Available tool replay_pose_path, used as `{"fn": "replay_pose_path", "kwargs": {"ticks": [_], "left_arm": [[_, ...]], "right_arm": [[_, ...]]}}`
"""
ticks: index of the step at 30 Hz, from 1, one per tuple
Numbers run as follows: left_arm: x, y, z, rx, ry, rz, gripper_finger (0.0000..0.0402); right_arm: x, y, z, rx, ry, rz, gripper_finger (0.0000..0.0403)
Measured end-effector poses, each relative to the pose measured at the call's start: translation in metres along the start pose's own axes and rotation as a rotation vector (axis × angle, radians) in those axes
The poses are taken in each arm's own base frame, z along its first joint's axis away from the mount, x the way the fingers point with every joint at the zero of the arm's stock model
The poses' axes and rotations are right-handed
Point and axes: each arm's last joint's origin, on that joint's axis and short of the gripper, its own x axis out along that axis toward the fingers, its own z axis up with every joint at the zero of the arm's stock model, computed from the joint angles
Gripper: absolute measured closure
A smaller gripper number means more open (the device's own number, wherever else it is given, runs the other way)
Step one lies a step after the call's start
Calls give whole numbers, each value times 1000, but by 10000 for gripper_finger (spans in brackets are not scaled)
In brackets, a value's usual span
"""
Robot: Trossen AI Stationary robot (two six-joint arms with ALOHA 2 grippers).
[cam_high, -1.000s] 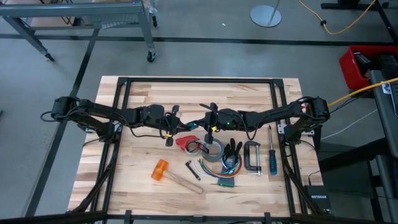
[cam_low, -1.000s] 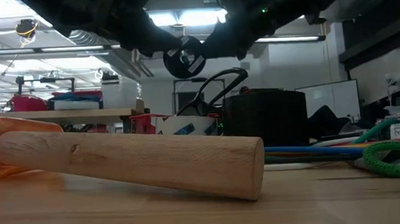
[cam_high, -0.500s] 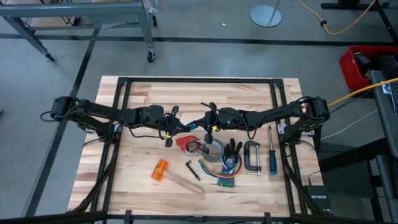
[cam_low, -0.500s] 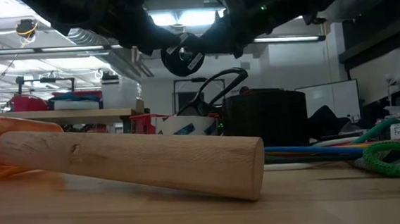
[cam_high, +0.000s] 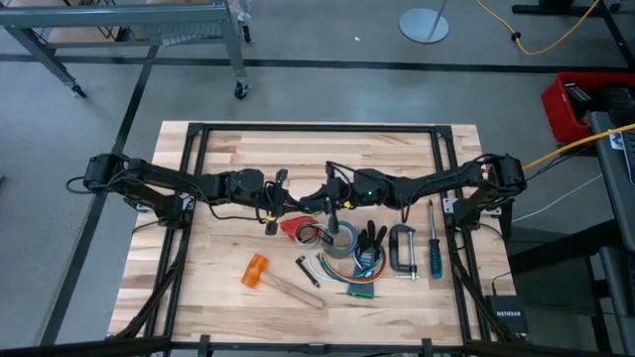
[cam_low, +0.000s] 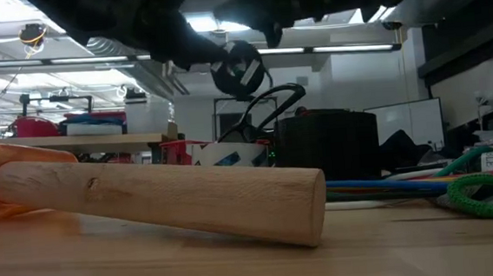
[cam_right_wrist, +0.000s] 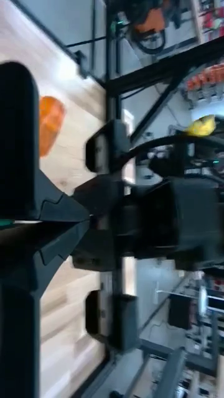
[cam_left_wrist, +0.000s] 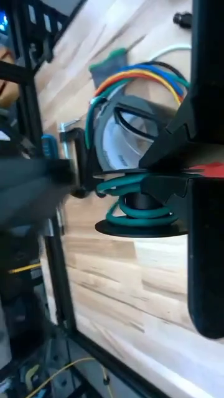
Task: Coil cords
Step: Uncoil the green cable wire from the black spool
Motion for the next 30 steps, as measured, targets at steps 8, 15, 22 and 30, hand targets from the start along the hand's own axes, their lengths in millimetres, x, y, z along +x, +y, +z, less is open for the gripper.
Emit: {"fn": "replay_pose_path", "kwargs": {"ticks": [8,15,22,30], "left_arm": [[-1,3,-2,38,36,105,400],[-6,11,-6,53,104,202,400],[-32,19,5,27,90,238,400],[-62,15,18,-46,29,208,400]], "right_arm": [[0,-2,-5,-44,156,-71,398],[-9,-3,-12,-47,309,-136,398],[-13,-4,-17,-30,375,-191,397],[-13,-5,-16,12,350,-217,330]]}}
